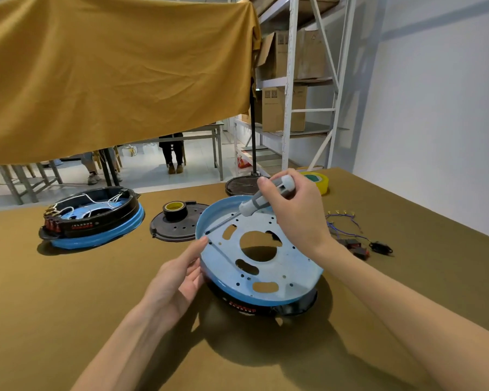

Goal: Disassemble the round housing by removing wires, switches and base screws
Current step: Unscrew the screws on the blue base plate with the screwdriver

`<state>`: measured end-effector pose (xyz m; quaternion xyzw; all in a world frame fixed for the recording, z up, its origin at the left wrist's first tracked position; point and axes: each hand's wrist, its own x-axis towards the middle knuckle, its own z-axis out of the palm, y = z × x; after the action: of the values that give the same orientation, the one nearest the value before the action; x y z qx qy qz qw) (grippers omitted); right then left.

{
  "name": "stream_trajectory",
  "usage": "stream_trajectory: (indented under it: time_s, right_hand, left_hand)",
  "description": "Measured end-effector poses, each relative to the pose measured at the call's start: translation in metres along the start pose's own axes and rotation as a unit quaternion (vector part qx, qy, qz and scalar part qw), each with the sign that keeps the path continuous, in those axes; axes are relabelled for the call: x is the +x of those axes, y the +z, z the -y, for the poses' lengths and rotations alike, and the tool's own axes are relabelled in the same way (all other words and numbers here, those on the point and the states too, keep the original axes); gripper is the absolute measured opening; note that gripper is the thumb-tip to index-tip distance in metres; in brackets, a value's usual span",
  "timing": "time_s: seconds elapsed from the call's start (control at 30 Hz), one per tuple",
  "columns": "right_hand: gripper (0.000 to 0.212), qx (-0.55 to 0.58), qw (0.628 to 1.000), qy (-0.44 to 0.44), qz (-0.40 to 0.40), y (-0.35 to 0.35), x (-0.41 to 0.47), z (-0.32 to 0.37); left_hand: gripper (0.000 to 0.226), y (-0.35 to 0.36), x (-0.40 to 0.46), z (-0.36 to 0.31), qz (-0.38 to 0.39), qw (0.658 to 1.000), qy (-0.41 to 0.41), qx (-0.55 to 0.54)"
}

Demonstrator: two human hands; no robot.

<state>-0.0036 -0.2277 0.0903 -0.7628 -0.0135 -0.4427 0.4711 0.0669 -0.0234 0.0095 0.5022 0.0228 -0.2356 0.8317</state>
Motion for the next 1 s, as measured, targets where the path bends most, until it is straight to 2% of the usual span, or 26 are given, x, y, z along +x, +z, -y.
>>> stream_trajectory:
  time_s: [0.13,0.33,0.57,0.67,0.83,1.0]
  right_hand:
    - [0.022,-0.012,0.998,-0.050,-0.021,-0.001,0.004,0.007]
    - [0.024,0.006,0.996,-0.070,-0.050,-0.011,0.003,0.013]
    - [0.026,0.026,0.994,-0.083,-0.064,-0.025,0.001,0.023]
    - [0.028,0.049,0.993,-0.061,-0.089,-0.031,0.001,0.025]
    - [0.032,0.112,0.984,0.019,-0.138,-0.044,0.005,0.024]
    - [0.033,0.111,0.981,0.040,-0.156,-0.050,0.008,0.020]
  left_hand:
    - [0.069,-0.001,-0.003,-0.002,0.052,0.995,-0.034,-0.075]
    - [0.083,-0.001,-0.010,-0.004,0.155,0.986,-0.037,-0.054]
    - [0.058,0.000,-0.016,-0.006,0.270,0.962,-0.020,-0.029]
    - [0.057,-0.001,-0.019,-0.008,0.309,0.951,-0.004,-0.017]
    - [0.062,0.001,-0.022,-0.008,0.333,0.943,-0.003,-0.010]
    - [0.067,0.001,-0.023,-0.009,0.312,0.950,0.001,0.013]
